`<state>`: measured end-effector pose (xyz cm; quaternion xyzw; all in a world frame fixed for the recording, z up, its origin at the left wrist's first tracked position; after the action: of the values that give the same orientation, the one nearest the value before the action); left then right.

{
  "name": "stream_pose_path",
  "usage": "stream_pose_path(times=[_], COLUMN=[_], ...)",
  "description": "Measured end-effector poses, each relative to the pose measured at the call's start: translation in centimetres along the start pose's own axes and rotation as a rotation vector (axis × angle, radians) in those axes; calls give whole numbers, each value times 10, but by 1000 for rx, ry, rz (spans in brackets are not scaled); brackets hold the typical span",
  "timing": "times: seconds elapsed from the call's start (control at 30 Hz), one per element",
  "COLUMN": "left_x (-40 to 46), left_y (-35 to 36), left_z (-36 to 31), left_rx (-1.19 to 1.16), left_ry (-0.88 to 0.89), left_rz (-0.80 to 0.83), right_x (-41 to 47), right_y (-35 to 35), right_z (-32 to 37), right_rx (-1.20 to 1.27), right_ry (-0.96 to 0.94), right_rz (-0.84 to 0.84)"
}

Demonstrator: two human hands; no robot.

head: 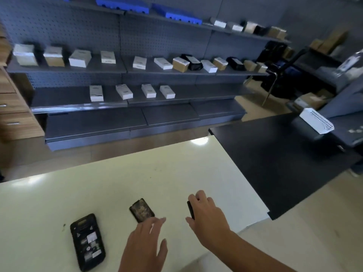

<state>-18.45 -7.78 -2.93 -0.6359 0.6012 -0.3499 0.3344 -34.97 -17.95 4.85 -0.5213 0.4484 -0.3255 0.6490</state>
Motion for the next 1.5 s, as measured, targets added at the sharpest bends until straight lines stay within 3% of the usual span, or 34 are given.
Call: stream_pose_path(times=[0.23,0.5,0.63,0.93,1.3,1.5], left_x=[65,155,201,341,497,576], left_y=[54,135,180,272,377,447], left_z=[-117,-299,-385,-524,-688,-768], left_rx=[60,151,139,-66,80,180], left_ry=[140,61,53,125,264,218], left_rz=[13,173,153,233,89,43], right_x=[-20,-45,-49,-13,65,110], right_y=[-14,-49,-55,-81,-113,-118], right_z=[-144,-333,-429,-632,-880,-1020], right_rx=[65,94,91,133,94,103], right_ry=[-11,-66,-47,38,60,-17], right_rz=[-54,-222,-314,-243,-293,-290])
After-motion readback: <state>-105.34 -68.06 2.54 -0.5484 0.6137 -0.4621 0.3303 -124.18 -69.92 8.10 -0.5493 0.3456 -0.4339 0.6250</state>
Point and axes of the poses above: each hand's wrist, its own x-axis towards the middle knuckle, its own y-axis out of the palm, z = x × y, the point moved 1 cm from there along x, towards the middle knuckle, and after that the axes turned 2 degrees about x, right-handed, at the moved point
